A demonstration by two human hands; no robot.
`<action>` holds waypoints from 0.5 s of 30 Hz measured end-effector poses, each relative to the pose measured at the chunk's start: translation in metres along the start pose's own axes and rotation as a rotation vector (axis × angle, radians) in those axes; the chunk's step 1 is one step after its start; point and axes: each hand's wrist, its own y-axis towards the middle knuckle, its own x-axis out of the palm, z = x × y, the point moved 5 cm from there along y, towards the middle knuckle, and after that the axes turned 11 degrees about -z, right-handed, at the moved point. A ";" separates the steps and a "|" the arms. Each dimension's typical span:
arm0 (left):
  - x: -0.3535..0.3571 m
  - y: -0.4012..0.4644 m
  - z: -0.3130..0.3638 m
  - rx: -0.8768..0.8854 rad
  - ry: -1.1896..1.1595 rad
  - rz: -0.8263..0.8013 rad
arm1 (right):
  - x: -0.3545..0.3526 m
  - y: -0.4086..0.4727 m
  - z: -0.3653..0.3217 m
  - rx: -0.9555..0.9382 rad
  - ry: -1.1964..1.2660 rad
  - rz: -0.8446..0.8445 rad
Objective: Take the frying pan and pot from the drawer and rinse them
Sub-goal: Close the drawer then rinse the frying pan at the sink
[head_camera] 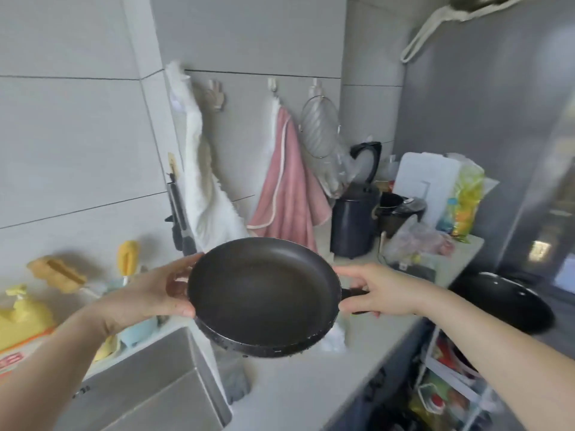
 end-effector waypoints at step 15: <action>0.424 0.361 0.190 0.286 -0.054 -0.635 | -0.108 -0.437 0.290 0.609 0.180 0.503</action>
